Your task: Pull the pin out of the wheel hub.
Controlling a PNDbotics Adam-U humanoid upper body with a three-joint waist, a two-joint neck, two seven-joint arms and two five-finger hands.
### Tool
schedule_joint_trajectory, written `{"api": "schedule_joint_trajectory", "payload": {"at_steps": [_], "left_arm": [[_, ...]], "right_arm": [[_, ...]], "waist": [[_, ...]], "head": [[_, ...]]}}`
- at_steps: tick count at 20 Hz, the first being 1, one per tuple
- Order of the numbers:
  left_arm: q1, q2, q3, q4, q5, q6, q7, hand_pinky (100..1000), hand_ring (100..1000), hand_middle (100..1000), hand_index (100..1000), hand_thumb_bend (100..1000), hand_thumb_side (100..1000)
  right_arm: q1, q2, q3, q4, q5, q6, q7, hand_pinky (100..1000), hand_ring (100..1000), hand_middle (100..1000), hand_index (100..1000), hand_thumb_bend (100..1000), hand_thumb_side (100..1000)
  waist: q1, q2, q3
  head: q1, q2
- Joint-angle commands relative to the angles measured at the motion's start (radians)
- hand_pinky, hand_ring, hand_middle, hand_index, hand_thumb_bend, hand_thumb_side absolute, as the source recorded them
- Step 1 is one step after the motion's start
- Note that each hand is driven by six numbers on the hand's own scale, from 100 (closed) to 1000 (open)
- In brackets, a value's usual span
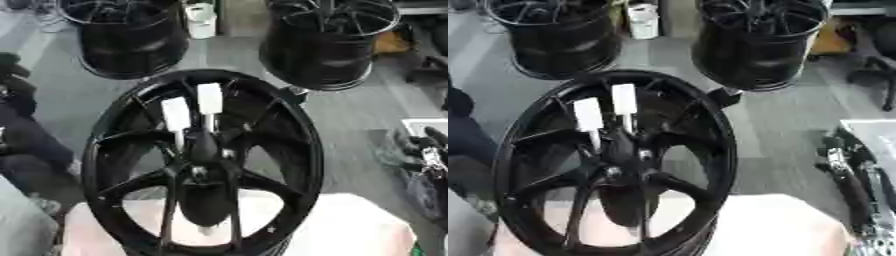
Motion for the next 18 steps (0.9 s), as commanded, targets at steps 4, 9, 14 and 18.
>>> {"api": "schedule_joint_trajectory", "payload": {"at_steps": [4, 9, 14, 18], "left_arm": [[-0.193, 0.192, -0.209, 0.117, -0.116, -0.044, -0.133, 655, 609, 634, 807, 909, 381], [-0.318, 0.159, -0.33, 0.208, -0.228, -0.097, -0.236, 663, 613, 632, 804, 881, 366], [-0.391, 0.105, -0.409, 0.283, -0.307, -0.131, -0.317, 668, 612, 627, 801, 849, 346], [-0.429, 0.059, -0.439, 0.326, -0.366, -0.147, -0.345, 669, 613, 628, 800, 844, 340]], "right_arm": [[-0.002, -0.031, 0.009, -0.008, 0.006, -0.002, 0.011, 666, 764, 773, 922, 100, 705], [0.001, -0.036, 0.012, -0.006, 0.006, -0.002, 0.016, 666, 764, 773, 922, 100, 706], [0.005, -0.038, 0.013, -0.005, 0.006, -0.002, 0.016, 666, 764, 773, 922, 100, 706], [0.007, -0.037, 0.015, -0.004, 0.006, -0.003, 0.018, 666, 764, 773, 922, 100, 708]], "waist": [[0.008, -0.024, -0.012], [0.017, -0.032, -0.019], [0.022, -0.038, -0.022], [0.024, -0.041, -0.023]], "head": [[0.022, 0.006], [0.028, 0.012], [0.033, 0.02], [0.034, 0.024]]}}
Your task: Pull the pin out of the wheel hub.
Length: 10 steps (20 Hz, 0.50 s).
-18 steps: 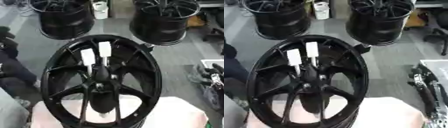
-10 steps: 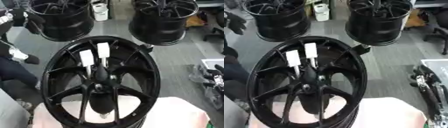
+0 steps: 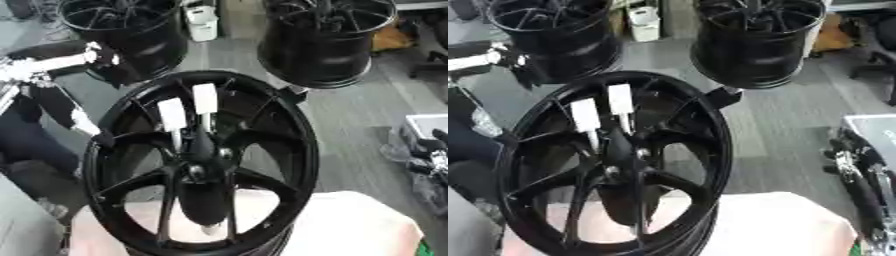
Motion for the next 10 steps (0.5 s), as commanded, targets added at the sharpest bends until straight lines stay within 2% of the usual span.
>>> {"api": "schedule_joint_trajectory", "payload": {"at_steps": [1, 10], "left_arm": [[-0.037, -0.012, -0.01, 0.026, -0.04, -0.008, -0.013, 669, 613, 628, 799, 845, 340], [-0.086, -0.085, -0.036, 0.091, -0.11, 0.006, 0.007, 661, 610, 627, 795, 855, 357]], "right_arm": [[-0.002, -0.021, 0.002, -0.01, 0.003, 0.0, 0.003, 666, 764, 773, 922, 100, 708], [-0.001, -0.02, 0.004, -0.009, 0.001, -0.001, 0.004, 666, 764, 772, 922, 100, 709]], "waist": [[0.001, -0.021, -0.001], [0.001, -0.022, -0.008]], "head": [[0.003, 0.005], [0.007, 0.008]]}}
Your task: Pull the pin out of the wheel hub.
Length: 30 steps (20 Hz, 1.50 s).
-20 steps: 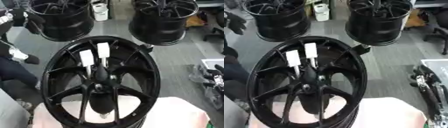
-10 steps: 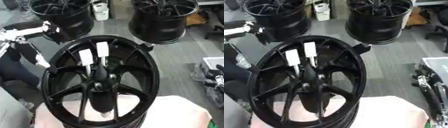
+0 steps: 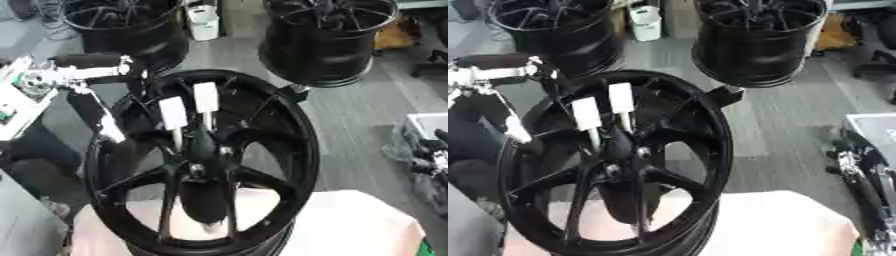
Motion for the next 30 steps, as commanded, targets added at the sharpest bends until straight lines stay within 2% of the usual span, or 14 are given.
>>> {"api": "schedule_joint_trajectory", "payload": {"at_steps": [1, 7, 16, 18, 20, 24, 30], "left_arm": [[-0.034, -0.008, 0.002, 0.017, -0.028, 0.011, 0.015, 659, 608, 626, 794, 854, 358], [-0.062, -0.052, -0.003, 0.065, -0.069, 0.014, 0.037, 647, 591, 611, 784, 842, 351], [-0.076, -0.086, -0.005, 0.104, -0.104, 0.005, 0.035, 602, 516, 527, 698, 789, 346], [-0.078, -0.09, -0.005, 0.106, -0.099, 0.007, 0.037, 574, 479, 485, 655, 759, 376], [-0.079, -0.092, -0.006, 0.106, -0.092, 0.012, 0.043, 564, 464, 469, 637, 736, 370], [-0.081, -0.093, -0.007, 0.105, -0.087, 0.018, 0.049, 531, 415, 412, 578, 621, 293], [-0.083, -0.094, -0.004, 0.092, -0.054, 0.022, 0.046, 465, 335, 310, 485, 572, 284]], "right_arm": [[-0.008, -0.019, 0.0, -0.01, 0.001, -0.002, 0.004, 666, 764, 772, 922, 100, 710], [-0.007, -0.019, 0.002, -0.008, -0.002, -0.002, 0.005, 666, 764, 772, 922, 100, 710], [-0.007, -0.017, 0.002, -0.007, -0.003, -0.002, 0.007, 666, 763, 772, 922, 100, 712], [-0.007, -0.017, 0.003, -0.007, -0.003, -0.002, 0.007, 666, 763, 772, 922, 100, 711], [-0.007, -0.017, 0.003, -0.007, -0.004, -0.002, 0.007, 666, 763, 772, 922, 100, 712], [-0.007, -0.017, 0.003, -0.007, -0.004, -0.002, 0.007, 666, 763, 771, 922, 100, 712], [-0.007, -0.017, 0.003, -0.007, -0.004, -0.002, 0.008, 666, 763, 771, 922, 100, 712]], "waist": [[-0.001, -0.019, -0.003], [-0.003, -0.019, -0.009], [-0.004, -0.018, -0.016], [-0.004, -0.018, -0.017], [-0.004, -0.018, -0.018], [-0.003, -0.019, -0.019], [-0.002, -0.019, -0.017]], "head": [[0.004, 0.001], [0.009, 0.001], [0.011, 0.004], [0.011, 0.004], [0.011, 0.005], [0.012, 0.006], [0.013, 0.007]]}}
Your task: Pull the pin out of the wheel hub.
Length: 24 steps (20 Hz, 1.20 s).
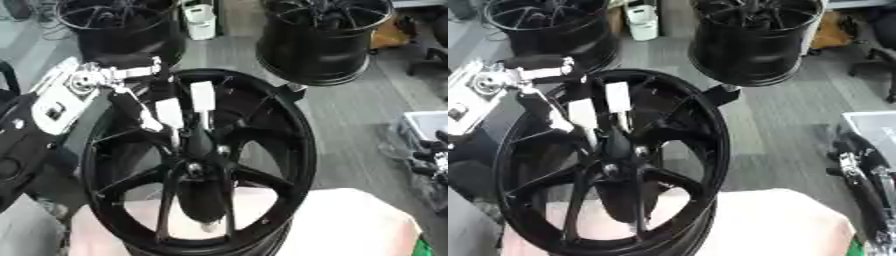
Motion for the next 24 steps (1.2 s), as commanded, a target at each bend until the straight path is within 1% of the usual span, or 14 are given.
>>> {"api": "schedule_joint_trajectory", "payload": {"at_steps": [1, 7, 15, 16, 17, 20, 24], "left_arm": [[-0.024, 0.013, 0.009, -0.021, 0.028, 0.005, 0.001, 454, 325, 297, 473, 575, 285], [-0.023, 0.023, 0.023, -0.037, 0.083, 0.02, -0.008, 429, 305, 263, 442, 565, 276], [-0.022, 0.031, 0.03, -0.044, 0.092, 0.023, -0.023, 427, 303, 261, 439, 551, 265], [-0.022, 0.032, 0.031, -0.045, 0.092, 0.023, -0.023, 428, 302, 256, 436, 490, 129], [-0.023, 0.037, 0.037, -0.049, 0.091, 0.022, -0.02, 430, 303, 257, 438, 476, 109], [-0.022, 0.053, 0.054, -0.065, 0.097, 0.023, -0.016, 434, 307, 261, 442, 454, 100], [-0.026, 0.09, 0.091, -0.099, 0.127, 0.03, -0.001, 438, 306, 260, 443, 451, 100]], "right_arm": [[-0.007, -0.017, 0.002, -0.012, -0.004, -0.001, 0.001, 666, 763, 771, 922, 100, 712], [-0.008, -0.018, 0.001, -0.012, -0.004, -0.001, 0.001, 666, 763, 771, 922, 100, 711], [-0.009, -0.018, 0.002, -0.011, -0.005, -0.001, 0.003, 666, 763, 771, 922, 100, 710], [-0.009, -0.018, 0.002, -0.011, -0.005, -0.001, 0.003, 666, 763, 771, 922, 100, 708], [-0.01, -0.019, 0.002, -0.011, -0.005, -0.001, 0.003, 666, 763, 771, 922, 100, 708], [-0.011, -0.019, 0.001, -0.011, -0.004, -0.002, 0.003, 666, 763, 771, 922, 100, 708], [-0.01, -0.021, -0.001, -0.011, -0.003, -0.001, 0.001, 666, 763, 771, 922, 100, 707]], "waist": [[-0.002, -0.019, 0.0], [-0.003, -0.018, 0.003], [-0.004, -0.018, 0.005], [-0.005, -0.018, 0.006], [-0.006, -0.018, 0.007], [-0.007, -0.019, 0.009], [-0.006, -0.02, 0.011]], "head": [[0.004, 0.006], [0.003, 0.005], [0.001, 0.004], [0.001, 0.003], [0.0, 0.002], [-0.002, 0.0], [-0.003, -0.001]]}}
